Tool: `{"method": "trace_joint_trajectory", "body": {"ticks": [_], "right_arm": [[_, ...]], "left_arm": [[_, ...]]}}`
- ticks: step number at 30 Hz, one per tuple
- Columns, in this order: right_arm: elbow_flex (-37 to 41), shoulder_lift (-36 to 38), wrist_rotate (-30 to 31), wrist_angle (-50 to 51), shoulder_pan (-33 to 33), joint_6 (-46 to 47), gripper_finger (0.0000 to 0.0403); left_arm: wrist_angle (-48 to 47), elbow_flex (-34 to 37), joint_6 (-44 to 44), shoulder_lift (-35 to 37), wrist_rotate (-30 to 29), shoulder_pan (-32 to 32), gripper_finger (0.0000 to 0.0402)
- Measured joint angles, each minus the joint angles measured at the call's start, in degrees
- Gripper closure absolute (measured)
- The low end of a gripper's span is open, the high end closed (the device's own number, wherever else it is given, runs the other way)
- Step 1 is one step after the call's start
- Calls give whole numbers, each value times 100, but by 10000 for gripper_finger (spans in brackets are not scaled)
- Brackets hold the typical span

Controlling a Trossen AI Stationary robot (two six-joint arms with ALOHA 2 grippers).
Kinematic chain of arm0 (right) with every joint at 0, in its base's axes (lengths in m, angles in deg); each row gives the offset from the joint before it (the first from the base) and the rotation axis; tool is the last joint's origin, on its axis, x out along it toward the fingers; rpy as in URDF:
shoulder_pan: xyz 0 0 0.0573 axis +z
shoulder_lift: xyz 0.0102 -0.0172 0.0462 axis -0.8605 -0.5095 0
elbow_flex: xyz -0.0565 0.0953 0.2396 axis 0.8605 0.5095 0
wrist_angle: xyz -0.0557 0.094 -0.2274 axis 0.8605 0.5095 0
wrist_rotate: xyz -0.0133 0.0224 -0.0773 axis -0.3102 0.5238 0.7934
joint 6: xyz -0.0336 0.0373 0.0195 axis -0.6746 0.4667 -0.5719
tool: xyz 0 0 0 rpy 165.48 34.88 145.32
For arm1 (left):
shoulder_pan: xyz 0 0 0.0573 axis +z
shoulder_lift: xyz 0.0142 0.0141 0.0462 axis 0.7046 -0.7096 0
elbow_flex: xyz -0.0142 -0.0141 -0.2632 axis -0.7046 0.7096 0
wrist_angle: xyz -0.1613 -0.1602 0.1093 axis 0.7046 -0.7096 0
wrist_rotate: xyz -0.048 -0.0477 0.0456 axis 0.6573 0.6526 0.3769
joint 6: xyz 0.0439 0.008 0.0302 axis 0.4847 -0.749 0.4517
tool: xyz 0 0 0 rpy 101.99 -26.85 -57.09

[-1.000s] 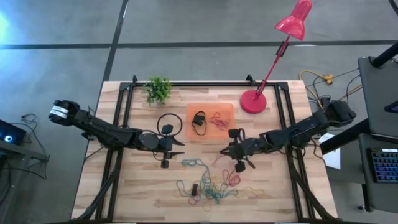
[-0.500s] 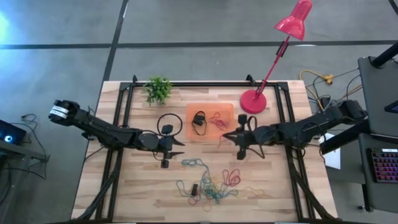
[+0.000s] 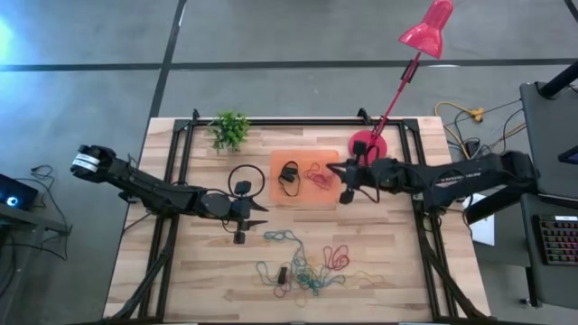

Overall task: Pick and place rubber bands into bin
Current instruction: Put the red rubber band into the bin

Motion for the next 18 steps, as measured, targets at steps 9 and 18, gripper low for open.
{"method": "trace_joint_trajectory", "body": {"ticks": [9, 18], "right_arm": [[0, -5, -621, -57, -982, 172, 395], [45, -9, -1180, -62, -1529, 541, 395]], "left_arm": [[-2, 0, 4, 0, 2, -2, 265], [-2, 0, 2, 0, 0, -2, 265]]}}
